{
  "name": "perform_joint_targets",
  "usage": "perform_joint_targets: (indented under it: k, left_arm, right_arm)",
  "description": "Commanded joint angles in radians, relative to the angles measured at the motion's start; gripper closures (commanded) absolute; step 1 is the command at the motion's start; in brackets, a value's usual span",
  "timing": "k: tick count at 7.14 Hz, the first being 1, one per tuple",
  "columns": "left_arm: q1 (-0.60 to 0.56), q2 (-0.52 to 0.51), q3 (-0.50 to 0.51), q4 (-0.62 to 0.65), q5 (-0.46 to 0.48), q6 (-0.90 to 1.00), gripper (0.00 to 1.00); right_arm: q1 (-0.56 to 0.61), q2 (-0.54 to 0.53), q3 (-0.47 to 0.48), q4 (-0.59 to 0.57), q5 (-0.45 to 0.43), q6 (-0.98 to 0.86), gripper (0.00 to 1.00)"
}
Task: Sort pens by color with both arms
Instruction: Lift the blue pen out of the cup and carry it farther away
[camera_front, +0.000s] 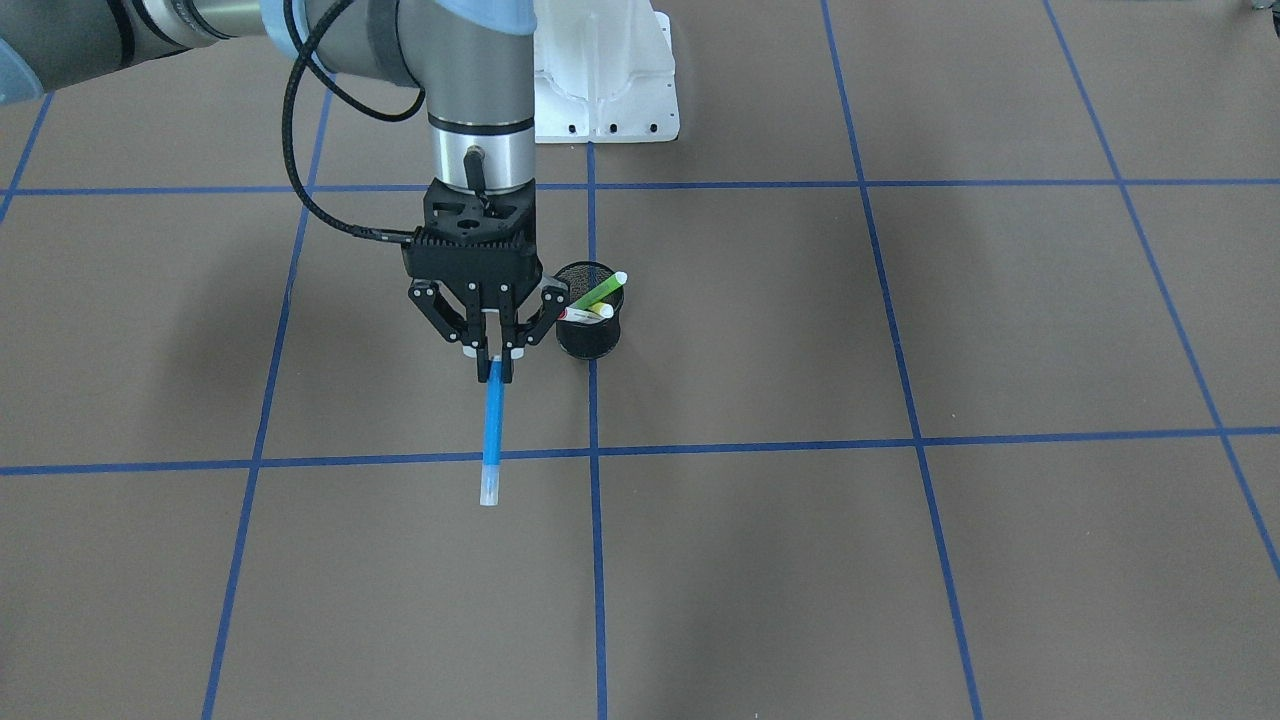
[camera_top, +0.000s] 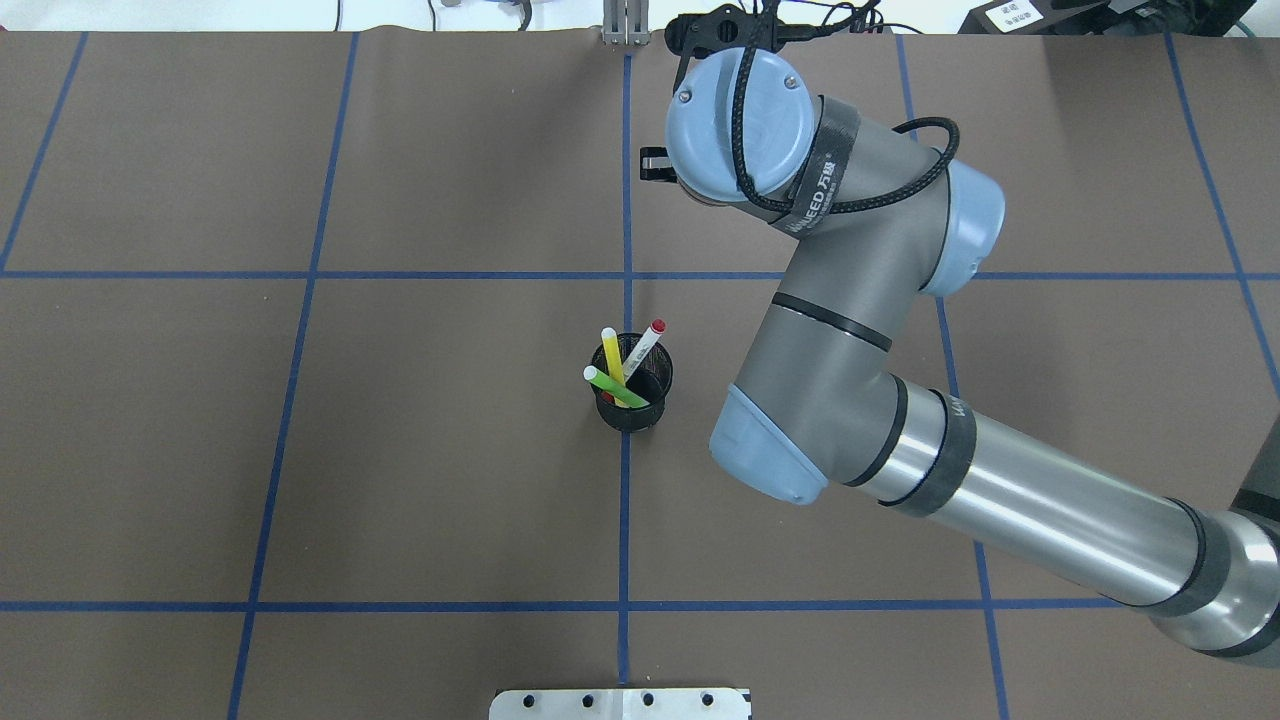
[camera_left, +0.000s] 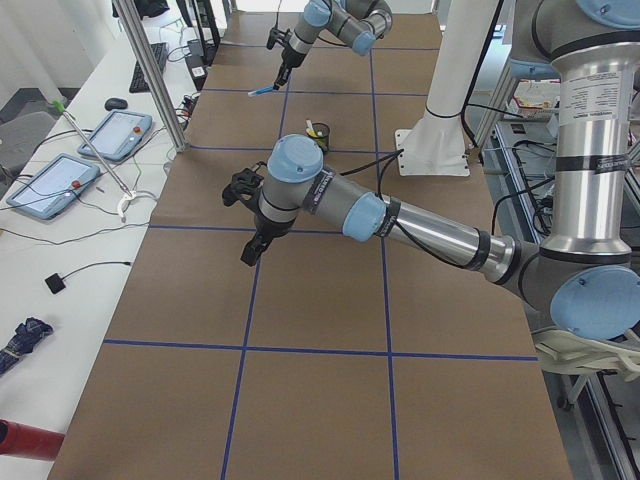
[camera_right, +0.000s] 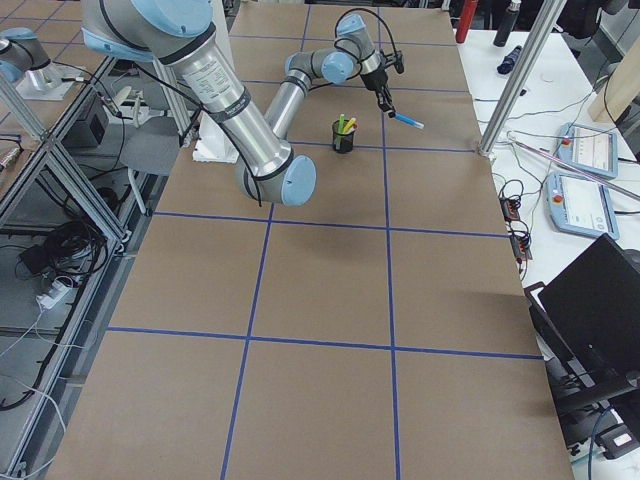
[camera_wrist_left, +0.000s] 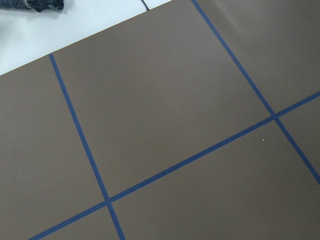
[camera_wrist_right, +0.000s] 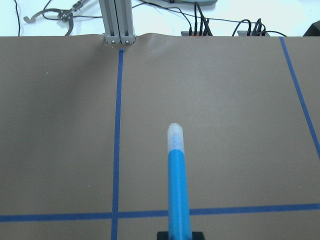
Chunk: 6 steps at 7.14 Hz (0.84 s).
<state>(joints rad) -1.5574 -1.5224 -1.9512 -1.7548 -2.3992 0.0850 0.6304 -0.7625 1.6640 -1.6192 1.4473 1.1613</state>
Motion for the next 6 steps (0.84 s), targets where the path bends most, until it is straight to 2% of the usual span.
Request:
perform_joint_targets:
  k: [1,2,3,4,6]
  left_arm:
    - [0.008,-0.001,0.000,0.000,0.000,-0.011,0.00]
    - [0.010,-0.002,0.000,-0.002,0.000,-0.011,0.00]
    - [0.010,-0.005,0.000,-0.002,0.000,-0.011,0.00]
    - [0.010,-0.008,0.000,-0.003,0.000,-0.013,0.00]
    - [0.014,-0.010,0.000,-0.005,0.000,-0.013,0.00]
  right_arm:
    - [0.028,-0.035,-0.230,0.309,-0.067,-0.002,1.00]
    - [0.032,-0.072,-0.277,0.422,-0.070,-0.003,1.00]
    - [0.029,-0.124,-0.279,0.499,-0.100,-0.005,1.00]
    - [0.019,-0.165,-0.280,0.549,-0.114,-0.005,1.00]
    - [-0.035,-0.205,-0.299,0.625,-0.207,-0.003,1.00]
